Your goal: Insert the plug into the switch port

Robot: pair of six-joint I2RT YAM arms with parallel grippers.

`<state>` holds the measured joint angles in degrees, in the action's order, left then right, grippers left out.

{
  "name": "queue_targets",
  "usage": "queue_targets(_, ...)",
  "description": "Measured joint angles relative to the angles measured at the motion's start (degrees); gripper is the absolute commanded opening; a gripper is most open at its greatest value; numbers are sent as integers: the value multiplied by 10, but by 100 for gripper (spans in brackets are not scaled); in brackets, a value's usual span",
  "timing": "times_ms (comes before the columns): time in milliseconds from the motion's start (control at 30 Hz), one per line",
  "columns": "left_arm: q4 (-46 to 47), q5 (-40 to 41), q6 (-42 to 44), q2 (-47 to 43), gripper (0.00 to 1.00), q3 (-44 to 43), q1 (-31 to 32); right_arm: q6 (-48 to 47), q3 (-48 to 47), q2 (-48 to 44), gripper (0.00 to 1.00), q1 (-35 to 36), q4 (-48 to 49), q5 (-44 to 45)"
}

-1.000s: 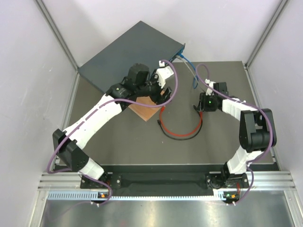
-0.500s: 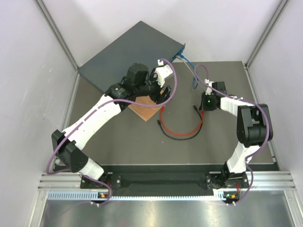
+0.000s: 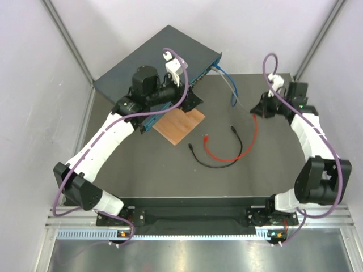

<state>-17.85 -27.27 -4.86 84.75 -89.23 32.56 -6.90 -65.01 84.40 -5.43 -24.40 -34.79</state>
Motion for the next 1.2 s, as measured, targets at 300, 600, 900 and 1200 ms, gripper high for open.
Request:
queue_targets(300, 63, -75, -86, -8, 79, 15, 7, 29, -118, -87, 0, 9, -4, -178)
queue_targets(600, 125, -92, -170, 43, 93, 20, 69, 170, -118, -162, 0, 98, 131, -190)
queue_targets(900, 214, -100, -257, 75, 78, 42, 97, 221, -119, -179, 0, 167, 193, -156)
queue_targets(1200, 286, -118, -313, 75, 6, 79, 103, 281, -84, -189, 14, 170, 266, -158)
